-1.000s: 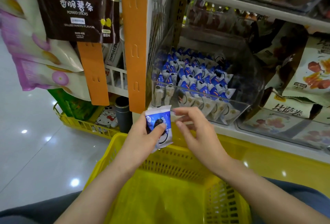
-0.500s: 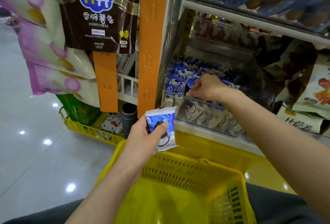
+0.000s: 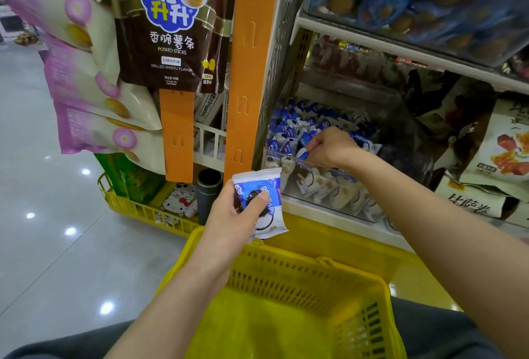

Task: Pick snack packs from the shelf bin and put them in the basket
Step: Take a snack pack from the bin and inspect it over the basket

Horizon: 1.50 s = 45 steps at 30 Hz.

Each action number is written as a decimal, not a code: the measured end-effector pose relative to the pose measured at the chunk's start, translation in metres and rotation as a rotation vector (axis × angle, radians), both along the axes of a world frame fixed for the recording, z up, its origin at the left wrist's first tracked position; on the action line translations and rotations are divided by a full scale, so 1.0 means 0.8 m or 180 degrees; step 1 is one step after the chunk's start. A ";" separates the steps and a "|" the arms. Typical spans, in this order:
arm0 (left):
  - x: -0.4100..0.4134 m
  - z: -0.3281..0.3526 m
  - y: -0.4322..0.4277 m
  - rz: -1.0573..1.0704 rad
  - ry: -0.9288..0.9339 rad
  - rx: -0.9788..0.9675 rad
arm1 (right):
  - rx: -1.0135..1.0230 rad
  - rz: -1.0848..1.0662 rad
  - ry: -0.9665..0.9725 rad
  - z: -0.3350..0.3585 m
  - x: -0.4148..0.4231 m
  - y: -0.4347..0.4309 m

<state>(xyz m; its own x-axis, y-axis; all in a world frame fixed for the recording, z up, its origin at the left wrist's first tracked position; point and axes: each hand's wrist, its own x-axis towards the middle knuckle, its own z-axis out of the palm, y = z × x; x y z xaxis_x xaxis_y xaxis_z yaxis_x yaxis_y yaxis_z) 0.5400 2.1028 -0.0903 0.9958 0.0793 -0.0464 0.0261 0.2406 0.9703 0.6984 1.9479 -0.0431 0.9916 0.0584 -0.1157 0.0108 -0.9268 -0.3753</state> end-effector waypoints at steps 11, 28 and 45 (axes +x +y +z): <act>0.006 -0.004 0.002 0.0216 0.0229 -0.0531 | 0.1673 0.0352 -0.2233 0.058 -0.096 -0.015; -0.002 -0.004 -0.002 -0.0199 0.0217 -0.0687 | 0.3015 -0.0062 0.0619 -0.006 -0.158 0.008; -0.007 -0.001 -0.005 -0.0136 0.0536 -0.0035 | 0.2519 0.0230 -0.0070 0.004 -0.166 0.002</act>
<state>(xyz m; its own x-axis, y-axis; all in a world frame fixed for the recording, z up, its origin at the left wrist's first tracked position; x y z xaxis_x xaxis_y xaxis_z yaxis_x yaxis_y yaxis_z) 0.5347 2.0985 -0.0908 0.9763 0.0357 -0.2136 0.1985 0.2463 0.9486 0.5660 1.9497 -0.0396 0.9837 0.1794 0.0067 0.0758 -0.3816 -0.9212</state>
